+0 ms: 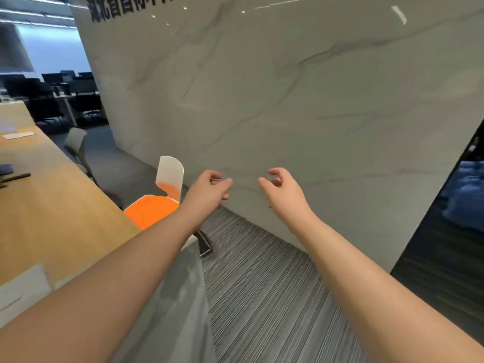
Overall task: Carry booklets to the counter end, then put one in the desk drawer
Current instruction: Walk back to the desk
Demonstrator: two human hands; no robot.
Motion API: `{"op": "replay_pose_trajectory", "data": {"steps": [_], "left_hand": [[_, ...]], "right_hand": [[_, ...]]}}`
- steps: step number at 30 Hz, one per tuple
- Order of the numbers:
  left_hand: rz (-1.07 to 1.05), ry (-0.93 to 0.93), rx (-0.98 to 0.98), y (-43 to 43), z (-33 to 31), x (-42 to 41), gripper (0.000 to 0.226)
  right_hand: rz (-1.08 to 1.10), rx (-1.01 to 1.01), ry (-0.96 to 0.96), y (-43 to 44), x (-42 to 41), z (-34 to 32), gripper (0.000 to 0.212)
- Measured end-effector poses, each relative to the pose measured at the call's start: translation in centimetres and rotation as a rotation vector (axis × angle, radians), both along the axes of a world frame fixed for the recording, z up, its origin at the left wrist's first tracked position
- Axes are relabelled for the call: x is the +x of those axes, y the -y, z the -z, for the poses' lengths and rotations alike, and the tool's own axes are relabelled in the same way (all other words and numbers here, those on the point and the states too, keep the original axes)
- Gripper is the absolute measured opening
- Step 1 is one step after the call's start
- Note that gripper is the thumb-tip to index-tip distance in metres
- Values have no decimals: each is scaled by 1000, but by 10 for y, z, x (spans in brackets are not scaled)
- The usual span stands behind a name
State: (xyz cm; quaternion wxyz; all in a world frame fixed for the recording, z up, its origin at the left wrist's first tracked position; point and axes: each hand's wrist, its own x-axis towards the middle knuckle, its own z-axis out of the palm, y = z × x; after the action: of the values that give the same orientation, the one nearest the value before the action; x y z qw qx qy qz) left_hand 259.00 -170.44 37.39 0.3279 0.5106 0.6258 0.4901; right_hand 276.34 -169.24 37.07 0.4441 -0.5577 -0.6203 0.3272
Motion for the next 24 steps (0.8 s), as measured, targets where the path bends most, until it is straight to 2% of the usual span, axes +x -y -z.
{"op": "replay_pose_trajectory", "data": {"steps": [7,12,18,24], "left_hand": [[-28,51,-16,-96,21,92,28],[-26,47,-68,-142,44,126,20],[-60,87,-96,-207,64,120,7],[-90,146,-123,-305,94,86,10]], "right_hand": [[-53,-34,-28,-94,95,17,45],[-64,-90,-66,-146,131,37,38],[-78,-162,-107,-214,126,67,33],[-120,-237,-106,-309,85,92,30]]}}
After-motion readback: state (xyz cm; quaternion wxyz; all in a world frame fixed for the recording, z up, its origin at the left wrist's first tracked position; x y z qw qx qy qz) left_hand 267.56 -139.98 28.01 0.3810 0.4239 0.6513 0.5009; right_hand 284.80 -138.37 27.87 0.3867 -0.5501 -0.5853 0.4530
